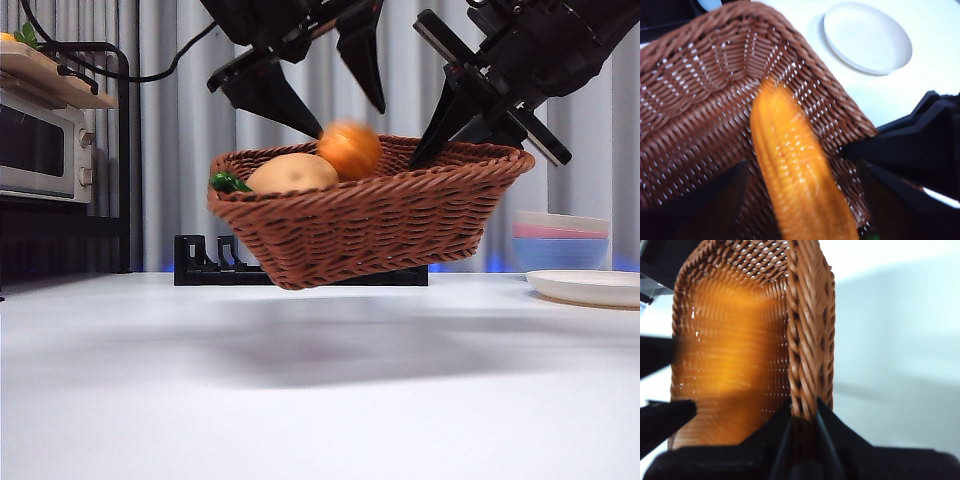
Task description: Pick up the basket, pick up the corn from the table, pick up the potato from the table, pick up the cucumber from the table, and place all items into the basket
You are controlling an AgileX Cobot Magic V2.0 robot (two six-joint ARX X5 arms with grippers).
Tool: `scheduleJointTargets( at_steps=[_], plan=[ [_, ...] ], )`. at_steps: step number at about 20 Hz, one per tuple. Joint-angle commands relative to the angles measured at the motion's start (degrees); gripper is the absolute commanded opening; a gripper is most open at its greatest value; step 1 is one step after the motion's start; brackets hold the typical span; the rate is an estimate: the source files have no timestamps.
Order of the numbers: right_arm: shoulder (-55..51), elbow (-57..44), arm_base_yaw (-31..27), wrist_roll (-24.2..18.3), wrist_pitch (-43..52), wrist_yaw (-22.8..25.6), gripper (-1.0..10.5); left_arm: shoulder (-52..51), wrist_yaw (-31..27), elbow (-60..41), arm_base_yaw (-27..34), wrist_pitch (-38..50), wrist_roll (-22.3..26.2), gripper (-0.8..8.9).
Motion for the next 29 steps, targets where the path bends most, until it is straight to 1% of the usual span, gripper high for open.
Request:
scheduleJointTargets(
  at_steps=[1,2,5,7,12,15,17,18,19,20,21,22,23,24,26,27,28,29],
  plan=[
    [-0.31,0.52,0.22,1.14,1.09,-0.63,-0.1,-0.28,0.31,2.19,0.15,-2.34,0.87,5.63],
    [-0.31,0.52,0.22,1.14,1.09,-0.55,-0.1,-0.76,0.31,3.45,0.15,-4.37,1.07,5.63],
    [-0.07,0.52,0.2,1.16,1.73,0.2,-0.1,-4.35,0.17,8.72,0.04,-11.91,5.29,5.63],
    [1.25,0.52,0.2,2.91,3.17,1.95,-0.1,-8.37,0.15,11.28,0.02,-14.62,6.38,5.63],
    [8.76,0.52,0.24,11.19,5.4,2.78,-0.1,-19.78,-0.09,12.02,0.02,-14.29,6.54,5.63],
    [13.2,0.52,0.85,13.35,5.35,2.54,-0.1,-23.3,-0.17,12.02,0.09,-14.29,6.71,5.63],
    [15.34,0.52,1.66,13.55,4.7,2.58,-0.1,-24.26,-0.2,12.02,0.09,-14.53,7.04,5.63],
    [15.91,0.52,1.97,13.25,4.15,2.58,-0.1,-24.3,-0.2,12.04,0.09,-14.88,7.82,5.63],
    [16.0,0.52,2.16,12.04,3.19,2.6,0.2,-24.3,-0.22,12.02,0.09,-15.5,8.2,5.63],
    [15.98,0.52,2.38,10.69,2.23,2.62,0.9,-24.28,-0.33,12.02,0.09,-16.31,8.63,5.63],
    [15.72,0.52,2.36,9.92,1.16,2.71,2.0,-24.22,-0.55,12.02,0.09,-16.96,9.7,5.63],
    [15.17,0.52,2.1,9.09,-0.39,3.04,3.3,-24.2,-1.84,12.02,0.09,-17.7,10.36,5.63],
    [14.49,0.52,1.55,7.76,-1.49,3.56,4.3,-24.2,-2.95,12.02,0.09,-18.49,11.78,5.63],
    [13.29,0.52,1.07,6.16,-2.78,4.81,4.9,-24.2,-4.39,12.02,0.09,-19.3,13.0,5.62],
    [9.92,0.52,0.42,2.64,-4.83,6.97,5.1,-24.2,-8.26,12.02,0.17,-22.12,15.17,5.61],
    [7.65,0.52,0.11,1.03,-5.84,7.37,5.0,-24.17,-11.34,12.02,0.28,-24.06,16.5,5.59],
    [5.22,0.52,-0.13,-0.66,-6.51,7.32,5.0,-24.04,-15.26,12.02,0.48,-26.16,17.77,5.18],
    [2.56,0.52,-0.24,-2.14,-7.37,7.32,5.0,-23.96,-18.82,11.98,0.85,-28.41,19.17,4.3]
  ],
)
